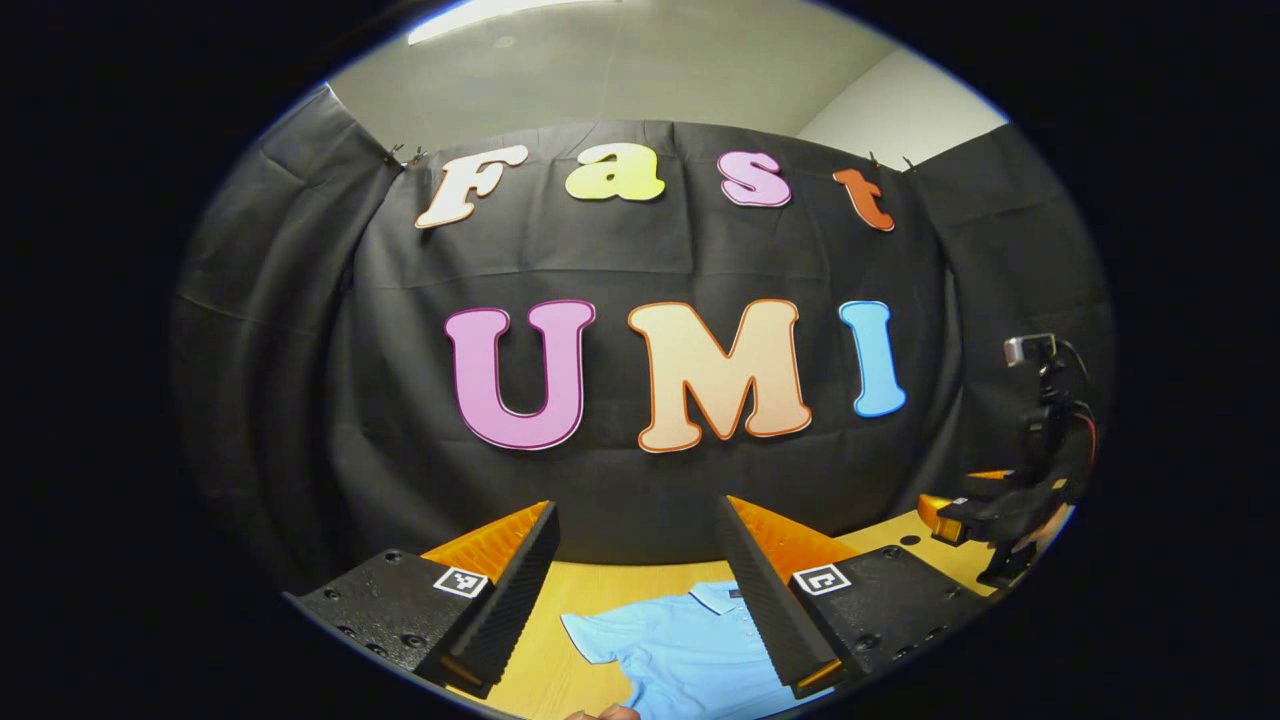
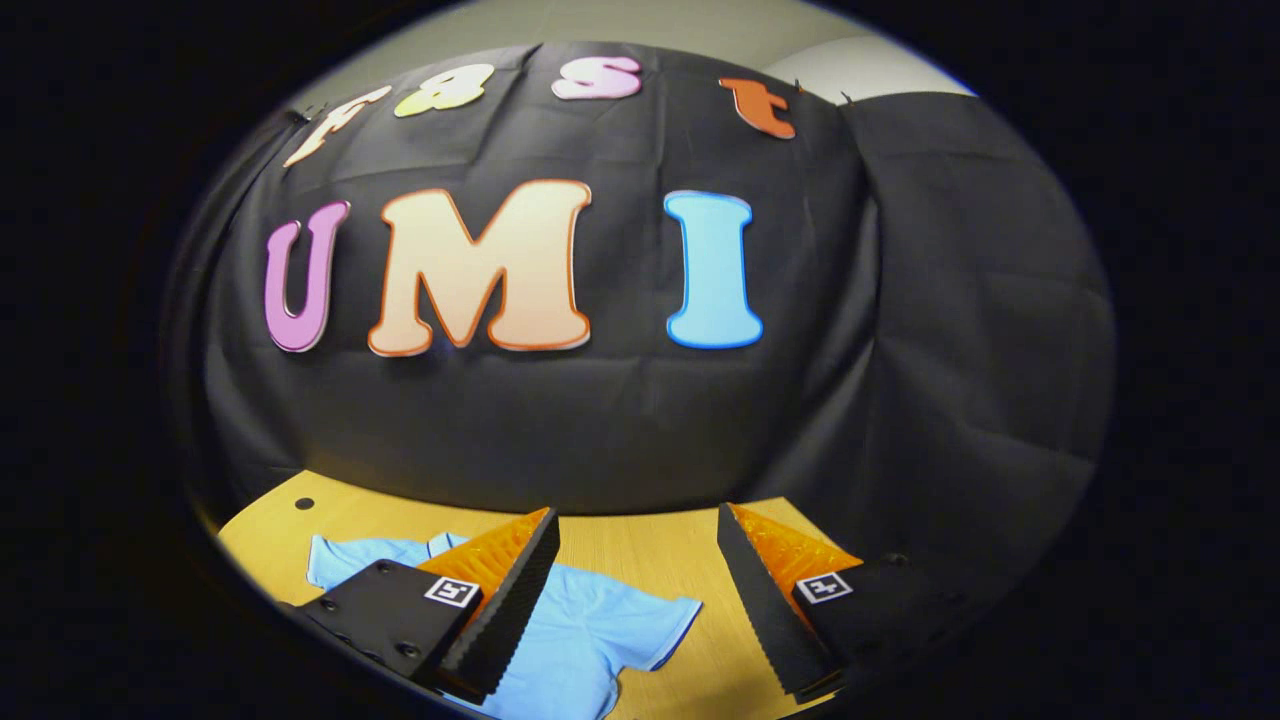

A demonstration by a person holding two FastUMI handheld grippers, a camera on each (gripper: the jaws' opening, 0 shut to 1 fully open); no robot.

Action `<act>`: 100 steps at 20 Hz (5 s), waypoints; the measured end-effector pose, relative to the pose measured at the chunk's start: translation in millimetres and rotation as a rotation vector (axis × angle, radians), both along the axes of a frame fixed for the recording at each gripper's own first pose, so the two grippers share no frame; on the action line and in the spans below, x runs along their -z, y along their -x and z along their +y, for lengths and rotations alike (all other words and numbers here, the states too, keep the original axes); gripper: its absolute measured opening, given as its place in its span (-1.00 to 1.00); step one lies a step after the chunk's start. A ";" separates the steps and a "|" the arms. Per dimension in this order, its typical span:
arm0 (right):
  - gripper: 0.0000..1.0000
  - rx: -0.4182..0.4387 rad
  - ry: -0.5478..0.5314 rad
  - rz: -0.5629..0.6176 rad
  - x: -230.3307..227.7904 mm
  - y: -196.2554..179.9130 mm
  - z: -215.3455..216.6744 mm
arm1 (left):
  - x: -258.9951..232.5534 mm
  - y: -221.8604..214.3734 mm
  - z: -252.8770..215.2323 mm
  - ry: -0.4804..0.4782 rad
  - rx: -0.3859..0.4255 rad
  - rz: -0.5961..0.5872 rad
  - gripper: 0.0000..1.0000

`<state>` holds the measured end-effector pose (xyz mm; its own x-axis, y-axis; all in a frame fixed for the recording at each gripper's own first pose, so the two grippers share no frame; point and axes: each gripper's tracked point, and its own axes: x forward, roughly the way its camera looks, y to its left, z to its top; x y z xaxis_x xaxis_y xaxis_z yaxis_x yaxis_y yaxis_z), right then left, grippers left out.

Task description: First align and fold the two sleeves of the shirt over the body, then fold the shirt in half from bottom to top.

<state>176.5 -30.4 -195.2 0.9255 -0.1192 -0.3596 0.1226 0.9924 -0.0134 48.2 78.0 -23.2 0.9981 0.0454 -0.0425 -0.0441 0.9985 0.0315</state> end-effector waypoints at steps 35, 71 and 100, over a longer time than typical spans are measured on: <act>-0.95 0.001 -0.359 0.493 203.0 -31.5 78.9 | 90.4 -37.0 53.4 0.090 -0.067 0.185 0.90; 0.94 -0.115 -0.218 0.373 110.8 84.1 32.8 | 415.4 -125.9 85.8 0.165 -0.164 0.790 0.72; 0.94 -0.044 -0.234 0.313 92.7 118.3 21.6 | 346.4 -119.0 -126.3 0.213 0.263 0.675 0.89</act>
